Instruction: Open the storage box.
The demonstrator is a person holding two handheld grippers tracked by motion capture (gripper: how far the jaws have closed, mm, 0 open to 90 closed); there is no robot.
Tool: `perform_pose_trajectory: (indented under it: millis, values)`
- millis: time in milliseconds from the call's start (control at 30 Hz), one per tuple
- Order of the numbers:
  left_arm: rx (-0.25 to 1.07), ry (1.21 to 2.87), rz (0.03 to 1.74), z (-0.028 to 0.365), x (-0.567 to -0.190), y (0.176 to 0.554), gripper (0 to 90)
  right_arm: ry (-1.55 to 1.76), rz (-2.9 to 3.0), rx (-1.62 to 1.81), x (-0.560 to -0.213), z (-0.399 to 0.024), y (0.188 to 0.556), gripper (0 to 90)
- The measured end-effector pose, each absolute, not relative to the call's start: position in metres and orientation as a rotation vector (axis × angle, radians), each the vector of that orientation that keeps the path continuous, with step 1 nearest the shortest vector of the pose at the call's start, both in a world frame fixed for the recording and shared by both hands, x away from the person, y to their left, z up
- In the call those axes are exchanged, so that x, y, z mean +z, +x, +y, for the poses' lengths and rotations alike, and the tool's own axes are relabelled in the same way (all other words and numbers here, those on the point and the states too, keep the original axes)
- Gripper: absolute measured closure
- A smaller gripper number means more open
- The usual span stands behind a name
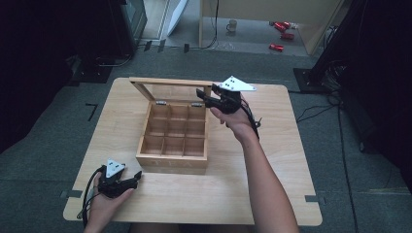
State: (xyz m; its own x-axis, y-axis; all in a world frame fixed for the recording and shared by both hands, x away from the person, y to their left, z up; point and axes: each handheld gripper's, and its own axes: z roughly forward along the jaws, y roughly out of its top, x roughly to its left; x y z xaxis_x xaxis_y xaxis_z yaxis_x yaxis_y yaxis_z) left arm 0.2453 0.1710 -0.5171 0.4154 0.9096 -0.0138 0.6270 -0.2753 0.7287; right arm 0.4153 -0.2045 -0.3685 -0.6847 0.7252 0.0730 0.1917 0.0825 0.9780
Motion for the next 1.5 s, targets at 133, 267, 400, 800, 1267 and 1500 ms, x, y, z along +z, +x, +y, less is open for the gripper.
perform_pose_trajectory:
  millis: [133, 267, 400, 800, 1267, 1500]
  values:
    - [0.543, 2.005, 1.301, 0.171, -0.517, 0.245, 29.0, 0.900, 1.944, 1.693, -0.368, -0.211, 0.429, 54.3]
    - [0.553, 2.014, 1.299, 0.170, -0.517, 0.245, 29.0, 0.929, 1.957, 1.720, -0.366, -0.215, 0.441, 56.5]
    - [0.564, 2.019, 1.299, 0.169, -0.517, 0.245, 29.0, 0.965, 1.930, 1.713, -0.364, -0.215, 0.451, 58.4]
    - [0.566, 2.025, 1.297, 0.169, -0.517, 0.245, 29.1, 1.098, 1.861, 1.677, -0.362, -0.217, 0.480, 66.5]
    - [0.566, 2.021, 1.297, 0.169, -0.517, 0.245, 29.0, 1.316, 1.738, 1.572, -0.368, -0.212, 0.504, 68.1]
    - [0.568, 2.025, 1.296, 0.168, -0.517, 0.245, 28.1, 1.311, 1.751, 1.571, -0.368, -0.213, 0.507, 68.1]
